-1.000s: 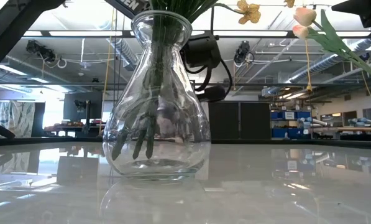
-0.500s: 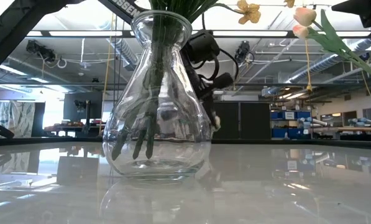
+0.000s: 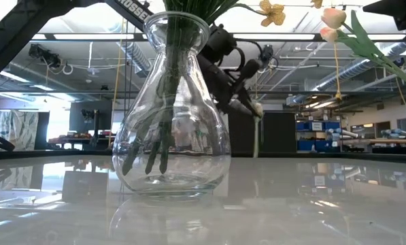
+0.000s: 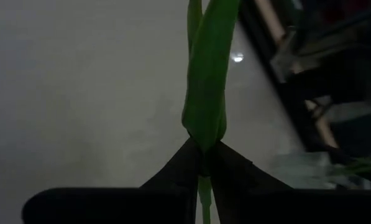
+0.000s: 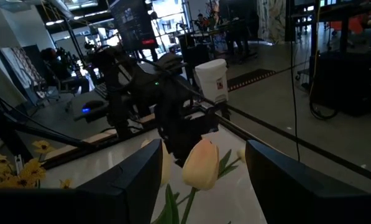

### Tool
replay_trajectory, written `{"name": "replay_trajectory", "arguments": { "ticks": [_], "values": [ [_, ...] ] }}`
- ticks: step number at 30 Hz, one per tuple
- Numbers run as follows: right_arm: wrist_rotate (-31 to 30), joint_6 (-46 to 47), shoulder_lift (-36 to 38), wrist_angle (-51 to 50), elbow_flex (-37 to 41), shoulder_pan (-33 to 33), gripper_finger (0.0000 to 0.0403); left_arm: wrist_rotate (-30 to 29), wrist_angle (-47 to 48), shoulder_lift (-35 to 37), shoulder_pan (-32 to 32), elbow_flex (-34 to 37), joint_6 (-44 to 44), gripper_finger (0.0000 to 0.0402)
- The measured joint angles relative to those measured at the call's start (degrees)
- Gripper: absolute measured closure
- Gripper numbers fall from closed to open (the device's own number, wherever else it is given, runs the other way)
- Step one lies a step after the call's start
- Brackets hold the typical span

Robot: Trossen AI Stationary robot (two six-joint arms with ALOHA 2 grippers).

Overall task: Sort flowers into vase by color
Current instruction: Put the light pink flower into the top transparent vase

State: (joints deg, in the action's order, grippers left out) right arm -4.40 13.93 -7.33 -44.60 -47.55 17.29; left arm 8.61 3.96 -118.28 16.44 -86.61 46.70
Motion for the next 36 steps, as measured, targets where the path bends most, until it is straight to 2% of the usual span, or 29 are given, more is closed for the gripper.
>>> {"name": "replay_trajectory", "arguments": {
  "ticks": [9,14,24,36],
  "values": [
    [0.0,0.0,0.0,0.0,0.0,0.0,0.0164,5.9,-8.9,0.4,1.1,0.0,0.0,0.0361],
    [0.0,0.0,0.0,0.0,0.0,0.0,0.0164,6.5,-11.7,2.7,2.0,0.0,-1.7,0.0361],
    [0.0,0.0,0.0,0.0,0.0,0.0,0.0164,8.1,-11.9,10.0,4.0,0.0,-7.9,0.0361],
    [0.0,0.0,0.0,0.0,0.0,0.0,0.0164,8.2,-12.0,20.2,3.4,0.0,-20.0,0.0361]
  ]
}}
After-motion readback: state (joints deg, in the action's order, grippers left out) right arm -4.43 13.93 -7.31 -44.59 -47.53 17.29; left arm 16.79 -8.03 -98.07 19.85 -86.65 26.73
